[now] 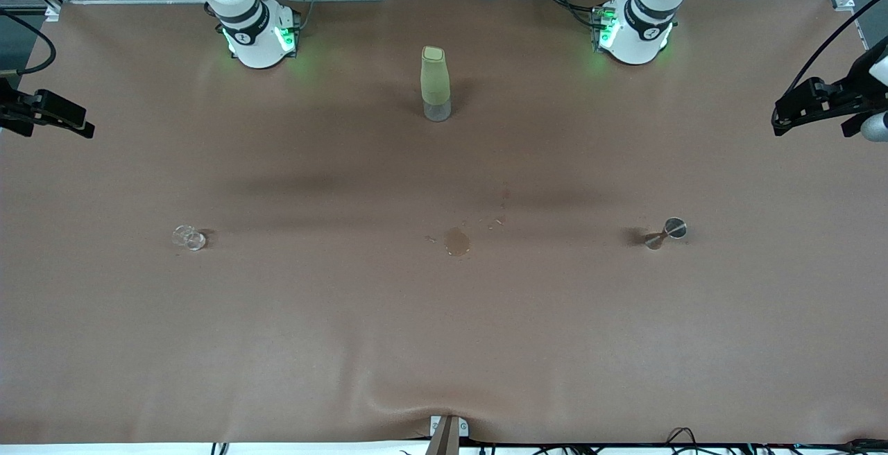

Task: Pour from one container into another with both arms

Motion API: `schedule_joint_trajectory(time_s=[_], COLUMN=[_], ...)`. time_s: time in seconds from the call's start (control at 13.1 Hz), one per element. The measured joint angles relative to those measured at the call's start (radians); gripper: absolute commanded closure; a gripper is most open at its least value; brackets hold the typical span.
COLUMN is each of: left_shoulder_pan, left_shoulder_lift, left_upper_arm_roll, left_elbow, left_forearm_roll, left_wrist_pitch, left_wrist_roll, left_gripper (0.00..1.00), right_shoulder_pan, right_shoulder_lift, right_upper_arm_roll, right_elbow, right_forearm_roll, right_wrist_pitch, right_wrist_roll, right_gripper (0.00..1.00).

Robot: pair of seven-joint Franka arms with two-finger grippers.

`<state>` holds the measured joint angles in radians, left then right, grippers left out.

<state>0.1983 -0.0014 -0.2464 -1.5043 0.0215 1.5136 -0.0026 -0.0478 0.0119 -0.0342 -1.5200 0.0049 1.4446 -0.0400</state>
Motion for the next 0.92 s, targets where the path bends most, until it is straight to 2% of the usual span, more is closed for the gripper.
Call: schedule_joint_trajectory(time_s=[0.31, 0.54, 0.77, 0.92], left_shoulder_pan=[0.0, 0.003, 0.09, 0.177], left_shoulder_lift=[0.001, 0.001, 0.002, 0.009], left_upper_arm_roll=[-0.001, 0.0, 0.005, 0.011], left_elbow=[-0.037, -0.056, -0.116, -0.214], left_forearm_roll=[-0.055, -0.094, -0.28, -0.373], left_wrist_pitch=[0.004, 0.026, 0.03, 0.091], left_wrist_roll=[0.005, 0.122, 0.332, 0.529], left_gripper=[0.0, 0.0, 0.0, 0.0], right_shoulder_pan=[0.0, 0.0, 0.0, -0.001], right_shoulder_lift=[-0.004, -0.043, -0.101, -0.14], right_upper_arm_roll=[-0.001, -0.014, -0.042, -0.068], right_elbow=[-0.002, -0.036, -0.081, -0.116], right_forearm_roll=[0.0, 0.0, -0.001, -0.004], right_wrist_pitch=[-0.007, -0.017, -0.018, -0.018], right_wrist_roll=[-0.001, -0.028, -0.205, -0.391], right_gripper=[0.0, 0.0, 0.0, 0.0])
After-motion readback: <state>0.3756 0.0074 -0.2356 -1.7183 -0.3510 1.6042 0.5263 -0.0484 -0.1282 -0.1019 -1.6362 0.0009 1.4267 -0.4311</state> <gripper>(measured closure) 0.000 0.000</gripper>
